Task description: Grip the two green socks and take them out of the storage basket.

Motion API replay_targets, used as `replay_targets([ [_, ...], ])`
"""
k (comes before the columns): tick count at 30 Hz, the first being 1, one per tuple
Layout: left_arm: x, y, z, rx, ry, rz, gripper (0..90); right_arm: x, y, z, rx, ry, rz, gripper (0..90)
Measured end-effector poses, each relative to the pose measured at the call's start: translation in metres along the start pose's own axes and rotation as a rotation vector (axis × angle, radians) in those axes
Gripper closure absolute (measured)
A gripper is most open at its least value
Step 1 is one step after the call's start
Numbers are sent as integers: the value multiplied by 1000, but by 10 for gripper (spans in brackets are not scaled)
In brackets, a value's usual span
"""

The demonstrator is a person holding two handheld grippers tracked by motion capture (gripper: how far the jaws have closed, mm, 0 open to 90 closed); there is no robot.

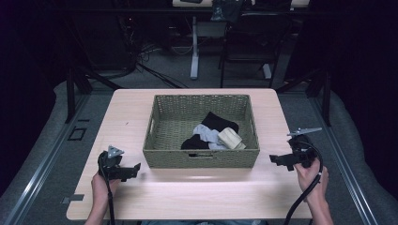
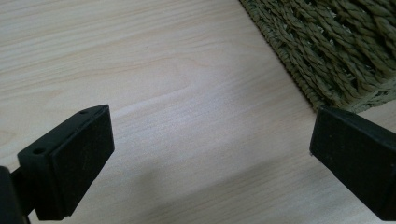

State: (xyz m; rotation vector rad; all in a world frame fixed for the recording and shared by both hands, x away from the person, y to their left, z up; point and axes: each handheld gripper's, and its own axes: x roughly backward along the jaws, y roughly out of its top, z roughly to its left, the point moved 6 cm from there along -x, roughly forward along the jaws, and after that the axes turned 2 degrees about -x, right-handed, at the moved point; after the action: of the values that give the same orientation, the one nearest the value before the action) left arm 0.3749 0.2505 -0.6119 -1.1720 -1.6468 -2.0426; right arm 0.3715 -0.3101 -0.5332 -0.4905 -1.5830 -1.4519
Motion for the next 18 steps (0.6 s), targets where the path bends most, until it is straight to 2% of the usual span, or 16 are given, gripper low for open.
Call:
replay_targets([
  [7, 0, 0, -1, 1, 0, 1, 0, 14, 17, 1, 8, 15, -7, 0],
  [14, 0, 0, 0, 2, 0, 0, 0, 21, 41, 11, 58, 18, 16, 0],
  [18, 0, 0, 0, 1, 0, -1, 0, 23, 52, 15, 70, 26, 15, 0],
])
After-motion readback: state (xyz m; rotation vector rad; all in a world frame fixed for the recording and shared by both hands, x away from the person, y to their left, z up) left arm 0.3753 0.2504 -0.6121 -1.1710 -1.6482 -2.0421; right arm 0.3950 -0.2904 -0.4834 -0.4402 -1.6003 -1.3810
